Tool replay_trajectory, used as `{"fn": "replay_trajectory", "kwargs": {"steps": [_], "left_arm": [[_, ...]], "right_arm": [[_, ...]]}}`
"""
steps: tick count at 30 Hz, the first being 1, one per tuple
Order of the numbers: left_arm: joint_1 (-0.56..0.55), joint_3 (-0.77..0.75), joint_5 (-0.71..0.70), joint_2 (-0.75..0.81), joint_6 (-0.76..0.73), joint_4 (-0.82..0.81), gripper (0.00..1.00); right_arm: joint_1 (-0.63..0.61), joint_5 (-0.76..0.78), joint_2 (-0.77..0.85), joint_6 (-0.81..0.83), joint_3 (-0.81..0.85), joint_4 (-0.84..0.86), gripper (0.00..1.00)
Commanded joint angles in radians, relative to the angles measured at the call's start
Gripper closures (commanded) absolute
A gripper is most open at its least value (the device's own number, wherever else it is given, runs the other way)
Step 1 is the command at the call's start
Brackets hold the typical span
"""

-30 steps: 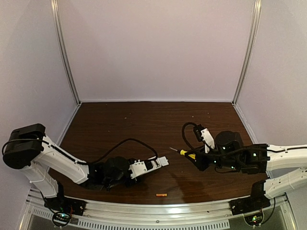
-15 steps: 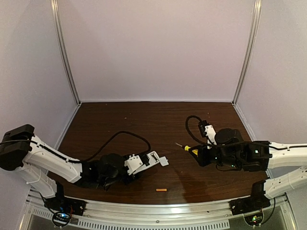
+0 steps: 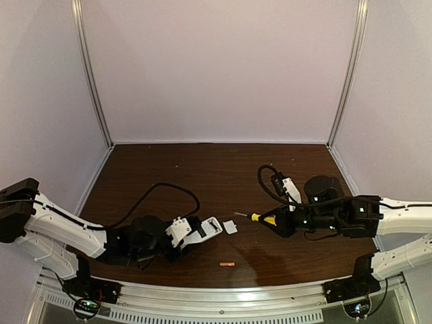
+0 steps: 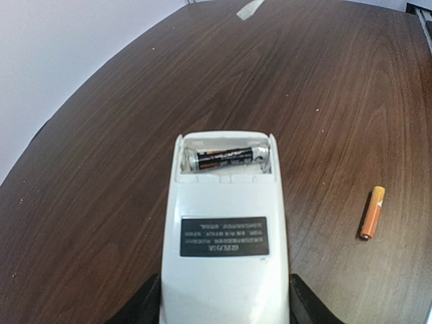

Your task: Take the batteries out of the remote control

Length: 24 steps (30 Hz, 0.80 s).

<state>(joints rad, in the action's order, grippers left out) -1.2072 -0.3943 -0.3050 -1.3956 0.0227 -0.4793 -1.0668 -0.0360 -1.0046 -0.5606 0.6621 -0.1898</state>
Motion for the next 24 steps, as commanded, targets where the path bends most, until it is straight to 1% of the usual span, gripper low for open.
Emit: {"fn": "replay_trajectory", "kwargs": {"steps": [1, 3, 8, 12, 15, 19, 24], "left_arm": [[0.014, 0.015, 0.103, -0.009, 0.016, -0.074, 1.00], [0.014, 0.010, 0.136, -0.017, 0.014, -0.082, 1.00], [0.015, 0.013, 0.184, -0.019, 0.014, -0.089, 1.00], [0.015, 0.011, 0.199, -0.023, 0.011, -0.091, 1.00], [0.016, 0.001, 0.201, -0.041, 0.009, -0.090, 1.00], [0.015, -0.007, 0.199, -0.055, 0.006, -0.085, 1.00], [0.015, -0.008, 0.193, -0.044, 0.005, -0.077, 1.00]], "right_arm": [[0.002, -0.096, -0.008, 0.004, 0.048, -0.089, 1.00], [0.001, -0.122, 0.002, -0.005, 0.047, -0.092, 1.00], [-0.003, -0.215, 0.011, -0.048, 0.001, -0.021, 1.00], [-0.014, -0.222, -0.038, -0.078, 0.018, -0.027, 1.00], [-0.027, -0.201, -0.098, -0.088, 0.051, -0.050, 1.00], [-0.044, -0.126, -0.176, -0.099, 0.115, -0.104, 1.00], [-0.054, -0.101, -0.231, -0.104, 0.152, -0.098, 1.00]]}}
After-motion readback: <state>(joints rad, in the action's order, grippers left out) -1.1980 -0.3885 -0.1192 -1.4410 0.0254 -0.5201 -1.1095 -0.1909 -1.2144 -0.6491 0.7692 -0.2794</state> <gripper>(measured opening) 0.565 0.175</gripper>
